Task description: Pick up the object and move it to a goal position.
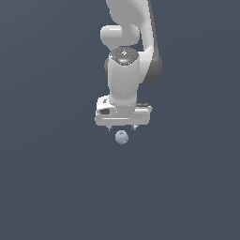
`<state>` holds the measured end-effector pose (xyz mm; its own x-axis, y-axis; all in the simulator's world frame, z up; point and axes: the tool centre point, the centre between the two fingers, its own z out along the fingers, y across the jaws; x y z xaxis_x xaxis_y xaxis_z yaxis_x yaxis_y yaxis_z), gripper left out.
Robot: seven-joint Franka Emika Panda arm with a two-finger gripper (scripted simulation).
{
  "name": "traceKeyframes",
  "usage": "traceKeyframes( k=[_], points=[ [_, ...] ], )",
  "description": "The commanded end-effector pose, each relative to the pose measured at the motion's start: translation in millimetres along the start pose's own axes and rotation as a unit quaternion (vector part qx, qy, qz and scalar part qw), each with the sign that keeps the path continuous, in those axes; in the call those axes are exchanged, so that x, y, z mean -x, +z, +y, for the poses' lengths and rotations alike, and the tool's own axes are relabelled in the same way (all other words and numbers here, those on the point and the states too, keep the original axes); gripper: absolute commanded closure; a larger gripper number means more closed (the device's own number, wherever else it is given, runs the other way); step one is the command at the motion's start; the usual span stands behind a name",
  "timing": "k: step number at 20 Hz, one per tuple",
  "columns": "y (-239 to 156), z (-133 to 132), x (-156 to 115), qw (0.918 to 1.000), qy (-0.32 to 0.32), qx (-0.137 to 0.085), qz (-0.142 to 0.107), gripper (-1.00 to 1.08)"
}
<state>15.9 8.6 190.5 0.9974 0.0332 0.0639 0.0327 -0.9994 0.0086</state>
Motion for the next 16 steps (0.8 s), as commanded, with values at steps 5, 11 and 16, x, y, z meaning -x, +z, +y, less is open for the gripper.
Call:
traceKeyframes(
  k=[5,11,16],
  points=[
    [0.1,1.3,2.3,1.0,-0.002,0.0,-0.005,-0.92],
    [-1.7,4.7,8.2,0.9998,-0.003,0.0,-0.018,-0.92],
    [-1.1,4.6,8.2,0.9998,-0.004,0.0,-0.017,-0.92]
  ],
)
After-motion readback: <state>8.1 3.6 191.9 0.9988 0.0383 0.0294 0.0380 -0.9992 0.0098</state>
